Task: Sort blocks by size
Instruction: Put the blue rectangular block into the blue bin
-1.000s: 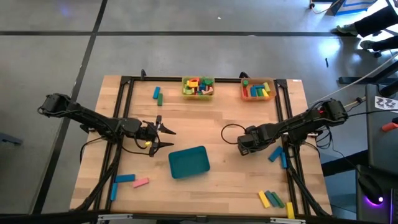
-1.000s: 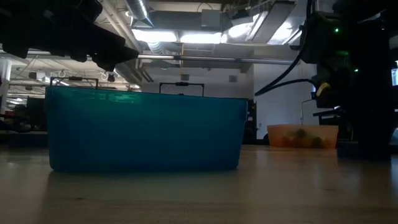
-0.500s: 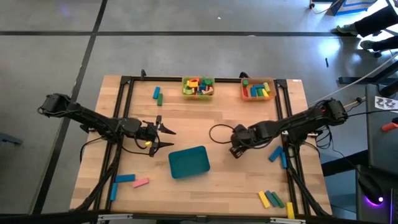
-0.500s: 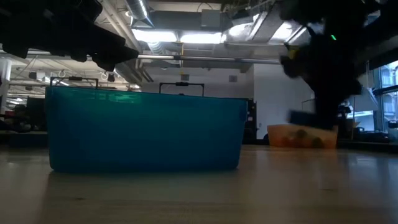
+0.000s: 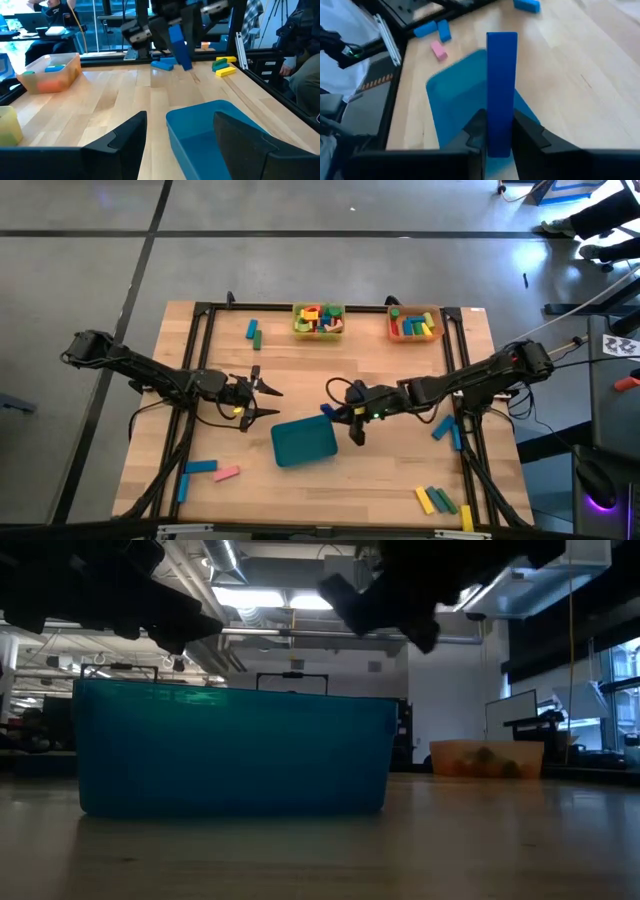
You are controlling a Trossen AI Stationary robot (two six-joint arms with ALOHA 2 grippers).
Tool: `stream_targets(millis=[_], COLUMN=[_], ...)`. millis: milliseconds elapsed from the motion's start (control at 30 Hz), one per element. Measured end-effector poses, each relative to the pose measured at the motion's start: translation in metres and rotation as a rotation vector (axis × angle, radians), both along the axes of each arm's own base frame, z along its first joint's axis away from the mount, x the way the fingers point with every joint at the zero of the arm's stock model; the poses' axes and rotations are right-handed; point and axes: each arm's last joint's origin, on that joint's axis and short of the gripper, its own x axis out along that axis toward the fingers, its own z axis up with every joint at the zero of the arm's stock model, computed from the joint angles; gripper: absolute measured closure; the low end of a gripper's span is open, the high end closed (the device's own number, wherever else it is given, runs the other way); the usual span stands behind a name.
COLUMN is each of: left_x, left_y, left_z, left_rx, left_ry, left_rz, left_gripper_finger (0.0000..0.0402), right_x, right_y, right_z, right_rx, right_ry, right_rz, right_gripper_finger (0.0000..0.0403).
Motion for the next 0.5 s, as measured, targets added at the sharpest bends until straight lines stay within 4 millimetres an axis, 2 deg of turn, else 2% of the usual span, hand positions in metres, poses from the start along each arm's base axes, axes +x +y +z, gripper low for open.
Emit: stream_targets(millis=[133,333,500], left_x=[0.000,0.000,0.000], left_y=[0.000,0.000,0.000], left_z=[0.000,0.000,0.000], left_rx=[0.000,0.000,0.004], left_ry=[0.001,0.001,0.004], left_rz=[0.000,0.000,-0.001], left_gripper_finger=[0.0190,0.0190,0.0190], right_x=[0.015,0.032,0.038], right_y=[0.004,0.010,0.013], right_z=[-0.016,-0.047,-0.059], right_rx=[-0.021,-0.012,-0.004], right_ry=[-0.040,0.027,0.063], right_rz=[0.042,0.088,0.143], right_gripper_finger=[0.0342,0.0320,0.0334])
